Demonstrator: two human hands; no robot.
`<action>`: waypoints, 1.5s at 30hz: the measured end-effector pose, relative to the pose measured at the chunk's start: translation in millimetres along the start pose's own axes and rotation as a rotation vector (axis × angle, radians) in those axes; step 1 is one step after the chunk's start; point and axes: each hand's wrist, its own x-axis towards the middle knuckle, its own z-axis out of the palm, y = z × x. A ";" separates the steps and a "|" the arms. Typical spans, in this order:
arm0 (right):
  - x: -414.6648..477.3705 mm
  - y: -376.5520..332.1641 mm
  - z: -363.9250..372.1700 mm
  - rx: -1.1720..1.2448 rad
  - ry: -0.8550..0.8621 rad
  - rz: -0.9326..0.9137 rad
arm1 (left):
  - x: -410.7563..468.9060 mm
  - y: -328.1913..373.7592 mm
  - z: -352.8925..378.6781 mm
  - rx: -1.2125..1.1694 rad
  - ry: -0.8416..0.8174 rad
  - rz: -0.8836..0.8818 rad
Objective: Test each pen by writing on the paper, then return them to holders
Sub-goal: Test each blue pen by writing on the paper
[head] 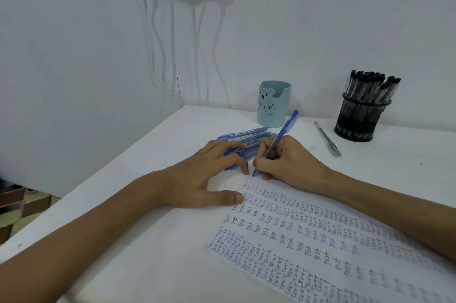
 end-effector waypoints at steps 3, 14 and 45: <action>0.3 -0.4 0.2 -0.002 0.000 0.000 | 0.0 -0.2 0.3 0.005 0.003 0.005; 1.6 1.0 0.4 0.000 0.048 0.018 | -0.2 0.8 -0.1 0.007 -0.001 0.001; 19.1 -1.4 -39.6 0.680 0.334 0.236 | -2.7 2.7 0.3 -0.015 0.022 -0.002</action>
